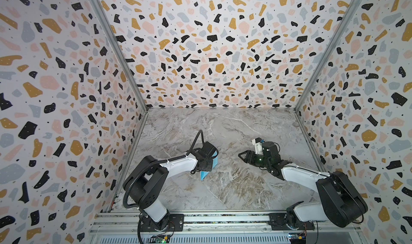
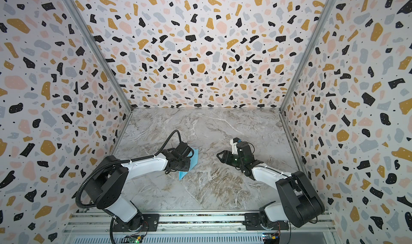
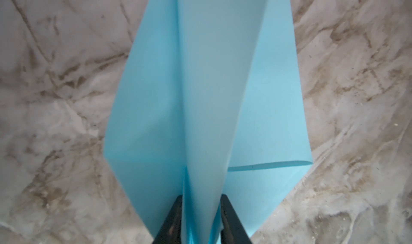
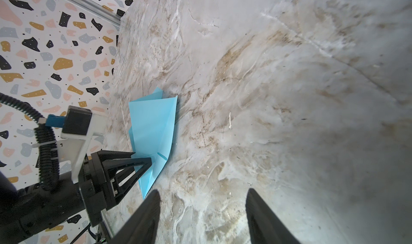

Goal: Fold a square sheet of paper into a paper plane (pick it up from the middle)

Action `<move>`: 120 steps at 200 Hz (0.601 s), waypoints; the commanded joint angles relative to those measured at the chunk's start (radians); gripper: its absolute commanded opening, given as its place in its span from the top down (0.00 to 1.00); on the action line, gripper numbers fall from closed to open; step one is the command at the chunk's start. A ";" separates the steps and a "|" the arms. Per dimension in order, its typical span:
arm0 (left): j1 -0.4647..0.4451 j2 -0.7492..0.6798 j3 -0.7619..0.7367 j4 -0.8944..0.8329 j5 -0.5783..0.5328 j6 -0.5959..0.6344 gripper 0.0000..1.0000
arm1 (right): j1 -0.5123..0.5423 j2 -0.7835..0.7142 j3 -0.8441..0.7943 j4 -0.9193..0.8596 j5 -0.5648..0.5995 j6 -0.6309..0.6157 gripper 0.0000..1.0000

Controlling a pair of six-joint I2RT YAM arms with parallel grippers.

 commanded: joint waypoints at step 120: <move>0.002 0.037 0.115 0.071 -0.020 -0.019 0.90 | -0.033 -0.004 0.034 -0.049 0.032 -0.052 0.36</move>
